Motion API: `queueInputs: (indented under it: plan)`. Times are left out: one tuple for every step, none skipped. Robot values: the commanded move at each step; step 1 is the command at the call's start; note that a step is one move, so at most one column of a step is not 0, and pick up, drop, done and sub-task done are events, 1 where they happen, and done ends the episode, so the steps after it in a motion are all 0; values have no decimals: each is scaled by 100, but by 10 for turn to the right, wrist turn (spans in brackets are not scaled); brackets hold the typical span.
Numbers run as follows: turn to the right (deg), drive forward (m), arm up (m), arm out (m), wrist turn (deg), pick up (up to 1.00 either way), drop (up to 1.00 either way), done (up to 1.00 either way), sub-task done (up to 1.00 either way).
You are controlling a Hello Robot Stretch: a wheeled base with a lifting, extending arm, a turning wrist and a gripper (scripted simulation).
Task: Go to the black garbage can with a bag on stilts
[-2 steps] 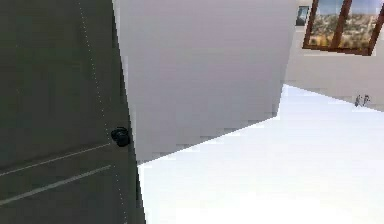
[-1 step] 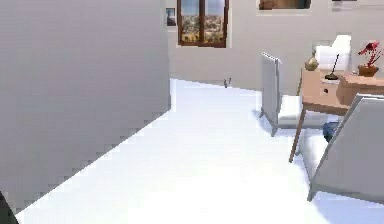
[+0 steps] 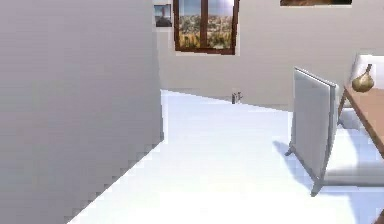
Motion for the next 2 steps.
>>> queueInputs:
  plan:
    - [30, 0, 0, 0, 0, 0, 0, 0, 0]
    - [0, 100, 0, 0, 0, 0, 0, 0, 0]
